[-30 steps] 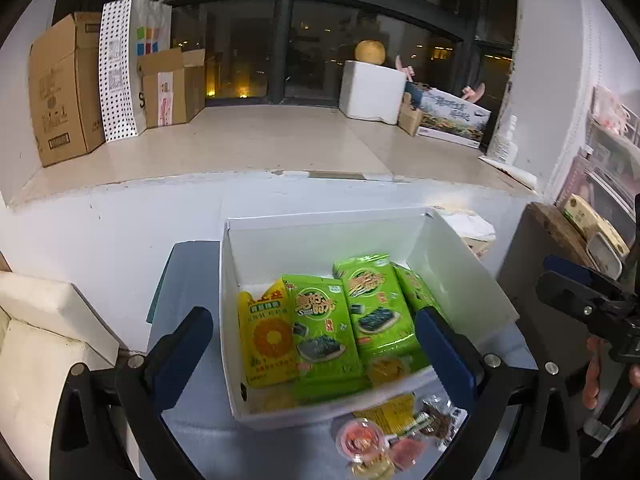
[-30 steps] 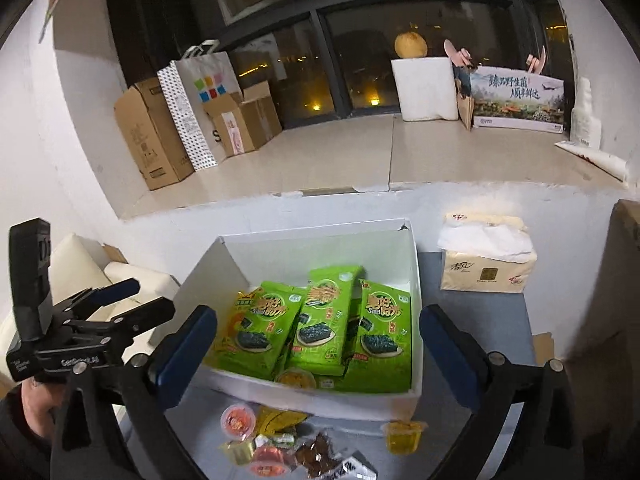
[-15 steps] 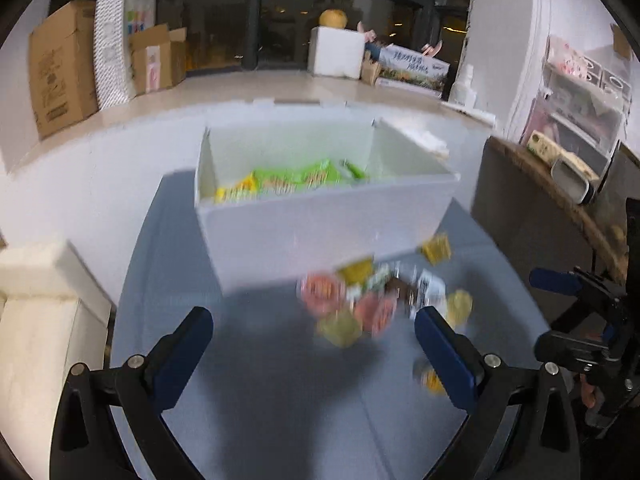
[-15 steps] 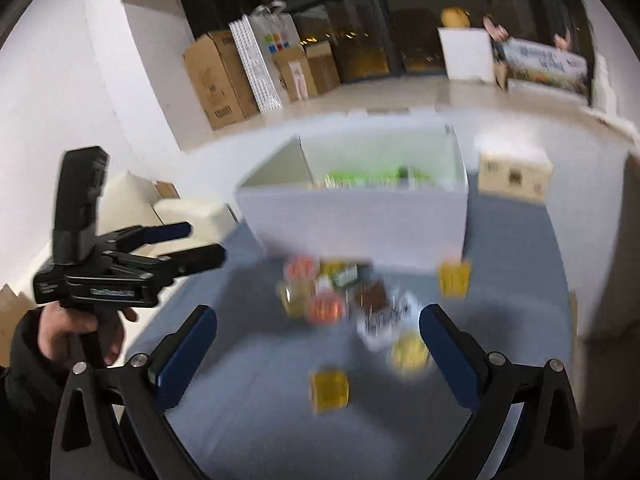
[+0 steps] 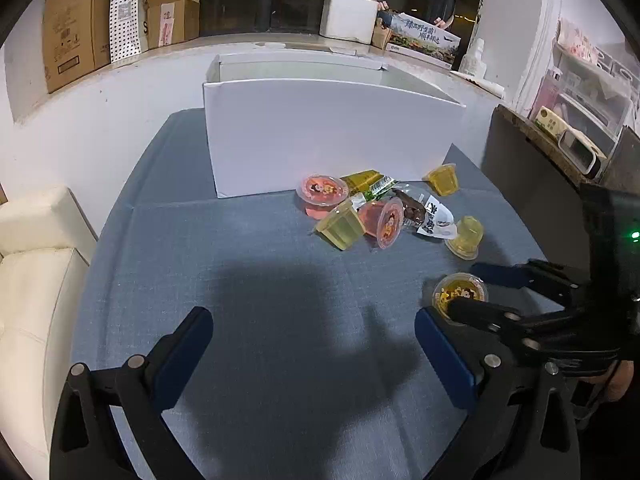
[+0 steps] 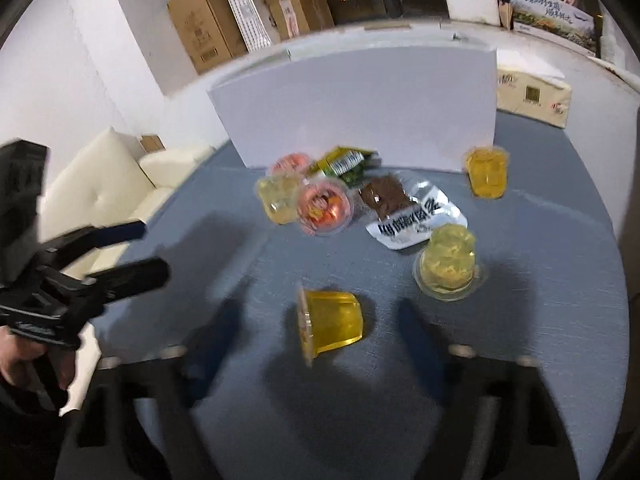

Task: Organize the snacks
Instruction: 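Grasp a yellow jelly cup with the right gripper, then carry the yellow jelly cup into the white box with the right gripper while the left grasps another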

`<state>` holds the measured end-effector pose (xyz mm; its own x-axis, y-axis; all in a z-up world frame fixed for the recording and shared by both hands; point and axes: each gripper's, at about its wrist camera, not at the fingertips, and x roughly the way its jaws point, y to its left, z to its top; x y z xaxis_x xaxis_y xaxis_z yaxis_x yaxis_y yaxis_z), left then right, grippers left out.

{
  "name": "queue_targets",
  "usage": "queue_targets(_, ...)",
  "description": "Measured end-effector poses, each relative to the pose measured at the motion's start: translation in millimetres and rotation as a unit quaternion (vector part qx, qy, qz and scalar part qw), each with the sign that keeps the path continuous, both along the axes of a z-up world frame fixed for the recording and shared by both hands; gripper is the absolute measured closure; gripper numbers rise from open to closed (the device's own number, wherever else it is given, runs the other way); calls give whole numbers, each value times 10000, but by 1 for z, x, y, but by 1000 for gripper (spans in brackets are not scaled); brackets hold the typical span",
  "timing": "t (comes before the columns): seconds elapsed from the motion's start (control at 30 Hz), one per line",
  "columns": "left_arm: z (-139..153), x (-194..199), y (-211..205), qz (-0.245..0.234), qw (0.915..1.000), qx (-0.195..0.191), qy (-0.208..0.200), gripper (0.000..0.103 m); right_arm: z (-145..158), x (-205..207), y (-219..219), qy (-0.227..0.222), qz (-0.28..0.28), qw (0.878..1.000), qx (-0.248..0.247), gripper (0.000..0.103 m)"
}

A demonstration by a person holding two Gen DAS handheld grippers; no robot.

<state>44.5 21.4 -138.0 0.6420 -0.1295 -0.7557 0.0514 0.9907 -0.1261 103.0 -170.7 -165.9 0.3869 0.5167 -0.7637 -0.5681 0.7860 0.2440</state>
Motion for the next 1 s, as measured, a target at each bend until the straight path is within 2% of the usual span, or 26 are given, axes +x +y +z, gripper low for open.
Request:
queue_targets(0.03,-1,1,-1,-4,10000,-12,-14,0,-3,1,2,57,44,10000,-39,62)
queue_targets(0.07,-2,3,-1,-5,10000,-20,-9,0,-6,1,4,61,76,9999,-57,67)
queue_targets(0.17,-4,12,-4,-66,10000,-25,6,0,-4,-5,5,-43,159,9999,-9,68)
queue_targets(0.5,-17,74,-22,-604,9969,511,-22,0,27,-19,-10,-387,45,9988,299,68)
queue_targets(0.73,-28,99,-17,-860,9950,503,99,2,31,-20,-16,-368,-10,9984,426,68)
queue_targets(0.77,-29,100,-17,-910,9943,537,106,8,31,-20,-16,-362,-11,9984,436,68)
queue_targets(0.8,-30,101,-17,-985,9935,543,150,17,30,-20,-15,-360,-12,9984,446,68)
queue_targets(0.93,-33,109,-18,-1207,9920,254,287,32,29,-21,-17,-341,-25,9983,462,68)
queue_targets(1.0,-34,112,-18,-1316,9908,79,313,52,28,-21,-17,-325,-31,9984,469,68)
